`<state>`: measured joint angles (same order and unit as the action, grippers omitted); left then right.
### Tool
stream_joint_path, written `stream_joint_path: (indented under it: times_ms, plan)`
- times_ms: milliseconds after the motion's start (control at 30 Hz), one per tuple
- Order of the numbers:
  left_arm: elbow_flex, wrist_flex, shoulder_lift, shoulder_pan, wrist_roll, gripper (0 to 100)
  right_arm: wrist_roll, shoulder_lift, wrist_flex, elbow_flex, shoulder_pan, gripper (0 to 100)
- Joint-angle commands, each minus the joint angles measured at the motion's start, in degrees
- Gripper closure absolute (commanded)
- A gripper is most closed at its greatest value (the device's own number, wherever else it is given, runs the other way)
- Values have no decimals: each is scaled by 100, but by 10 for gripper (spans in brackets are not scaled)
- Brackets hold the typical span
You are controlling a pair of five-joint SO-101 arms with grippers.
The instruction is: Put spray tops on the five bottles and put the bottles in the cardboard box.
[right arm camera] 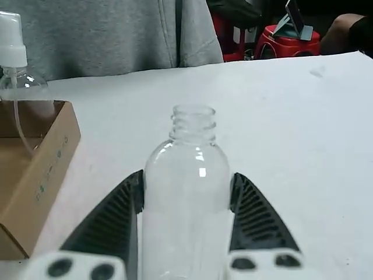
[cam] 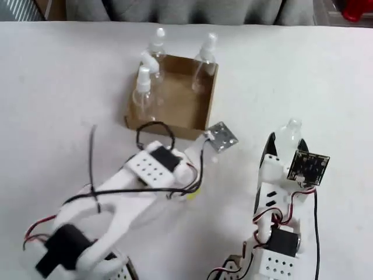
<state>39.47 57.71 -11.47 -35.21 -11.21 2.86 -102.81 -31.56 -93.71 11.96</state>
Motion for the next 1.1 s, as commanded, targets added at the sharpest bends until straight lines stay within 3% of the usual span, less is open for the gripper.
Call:
stream_joint_path:
  times_ms: [0,367,433,533,767,1067]
  plan:
    - [-580,-325,646,-40,62,797,-53,-40,145,62,-40,982]
    - [-1178,-360,1807,215,352,803,-53,-40,145,62,-48,982]
    - [-1169,-360,1815,215,422,844,-9,-40,145,62,-31,982]
    - [-1108,-360,1815,215,422,987,-9,-40,145,62,4,982]
    - [-1011,-308,1754,215,457,977,0,-40,136,62,13,982]
    - [-1029,571,-119,576,466,979,0,-40,585,396,-189,982]
